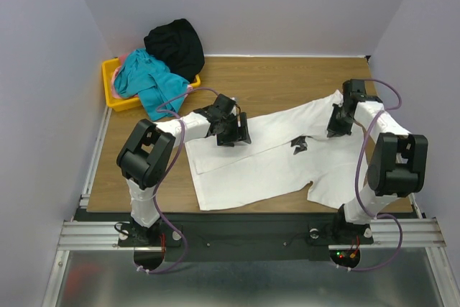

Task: Fold and stack the t-shirts
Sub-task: Fold the tshirt

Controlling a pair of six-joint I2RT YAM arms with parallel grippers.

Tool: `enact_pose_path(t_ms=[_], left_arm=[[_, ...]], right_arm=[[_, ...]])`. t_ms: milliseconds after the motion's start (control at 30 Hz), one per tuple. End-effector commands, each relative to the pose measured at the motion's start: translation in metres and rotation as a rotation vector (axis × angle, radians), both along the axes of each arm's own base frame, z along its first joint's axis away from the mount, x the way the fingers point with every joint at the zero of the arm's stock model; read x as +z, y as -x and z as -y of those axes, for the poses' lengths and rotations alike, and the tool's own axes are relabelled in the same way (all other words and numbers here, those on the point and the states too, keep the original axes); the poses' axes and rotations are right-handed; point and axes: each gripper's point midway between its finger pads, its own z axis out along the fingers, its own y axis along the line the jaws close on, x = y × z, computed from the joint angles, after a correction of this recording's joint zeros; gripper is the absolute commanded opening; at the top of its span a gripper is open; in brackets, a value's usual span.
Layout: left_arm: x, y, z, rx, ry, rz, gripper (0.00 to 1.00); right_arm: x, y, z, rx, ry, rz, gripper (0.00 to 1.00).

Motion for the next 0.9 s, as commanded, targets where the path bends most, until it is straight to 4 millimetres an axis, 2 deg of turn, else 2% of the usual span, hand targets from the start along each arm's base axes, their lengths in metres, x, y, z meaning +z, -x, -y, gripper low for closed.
enact_pose_path(t_ms=[0,133,267,300,367,533,633,700,833,867], left_arm=[[-0.034,0.015,-0.017,-0.010,-0.089,-0.078,0.81],[-0.035,0.015,-0.018,-0.009,-0.089,-0.080,0.81],[-0.036,0.016,-0.018,-0.013,-0.090,-0.084,0.80],[-0.036,0.016,-0.018,-0.013,-0.090,-0.084,0.81],[-0.036,0.018,-0.019,-0.014,-0.092,-0.088,0.80],[-0.037,0.019,-0.020,-0.010,-0.094,-0.090,0.81],[-0.038,0.020,-0.021,-0.010,-0.094,-0.093,0.81],[-0.038,0.020,-0.020,-0.012,-0.093,-0.092,0.81],[-0.040,0.020,-0.021,-0.011,-0.097,-0.095,0.81],[-0.041,0.020,-0.022,-0.009,-0.098,-0.098,0.81]], right_arm=[[0.015,0.007,0.000,0.004,0.008,0.000,0.01],[0.021,0.008,0.001,0.002,0.013,-0.003,0.01],[0.010,0.012,0.003,-0.003,0.024,-0.044,0.07],[0.004,0.013,0.004,-0.008,0.028,-0.064,0.10],[0.005,0.009,0.005,-0.015,0.021,-0.061,0.20],[0.031,-0.007,0.010,-0.032,0.039,0.024,0.50],[0.041,-0.016,0.016,-0.058,0.035,0.056,0.56],[0.041,-0.020,0.022,-0.078,0.017,0.060,0.57],[0.046,-0.047,0.032,-0.107,0.000,0.108,0.57],[0.042,-0.053,0.034,-0.111,0.000,0.107,0.57]])
